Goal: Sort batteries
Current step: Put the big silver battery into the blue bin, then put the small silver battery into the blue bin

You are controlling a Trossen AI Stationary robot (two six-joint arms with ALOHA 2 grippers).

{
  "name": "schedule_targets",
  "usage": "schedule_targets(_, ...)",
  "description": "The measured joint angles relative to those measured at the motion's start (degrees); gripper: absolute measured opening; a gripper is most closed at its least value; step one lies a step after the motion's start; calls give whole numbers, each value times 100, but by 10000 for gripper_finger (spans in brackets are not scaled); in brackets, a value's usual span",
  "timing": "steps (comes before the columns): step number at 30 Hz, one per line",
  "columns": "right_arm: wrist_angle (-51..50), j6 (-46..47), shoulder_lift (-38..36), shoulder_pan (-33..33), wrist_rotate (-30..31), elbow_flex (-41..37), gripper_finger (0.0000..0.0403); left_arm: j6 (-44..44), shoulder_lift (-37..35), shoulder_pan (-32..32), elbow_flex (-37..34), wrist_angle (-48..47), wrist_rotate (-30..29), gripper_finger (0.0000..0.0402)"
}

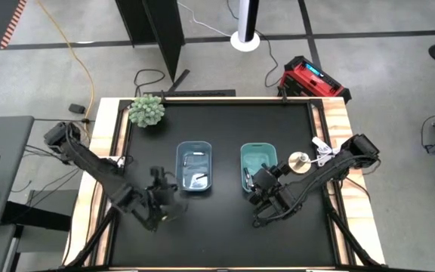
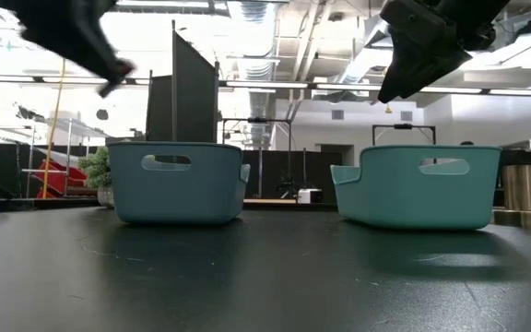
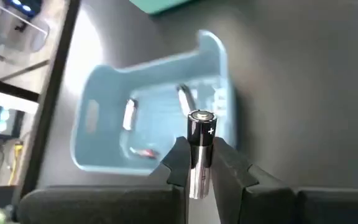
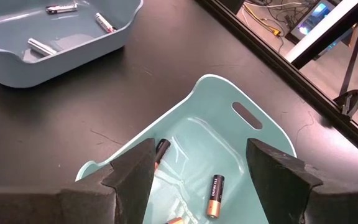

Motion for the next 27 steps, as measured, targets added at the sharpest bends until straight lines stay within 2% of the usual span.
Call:
schedule_targets(4, 20, 2, 0, 0, 0, 0, 269, 1086, -17, 764, 0, 779, 10, 31)
schedule_targets(7, 24, 1, 0, 0, 0, 0, 269, 1663, 20, 1379, 0, 1153, 301, 33)
schedule_targets(11, 22, 0, 0, 1, 0, 0, 269, 2070, 22, 2099, -54, 1381, 671, 61)
schedule_targets(15, 22, -2, 0, 4, 0, 0, 269, 2108, 26, 2607, -95, 1399, 1103, 82)
schedule_targets(20, 21, -7, 1, 4, 0, 0, 269, 2090, 21, 2777, -149, 1455, 1207, 114)
schedule_targets(27, 148, -145, 0, 4, 0, 0, 269, 1815, 8, 2591, -142, 1291, 1444, 188)
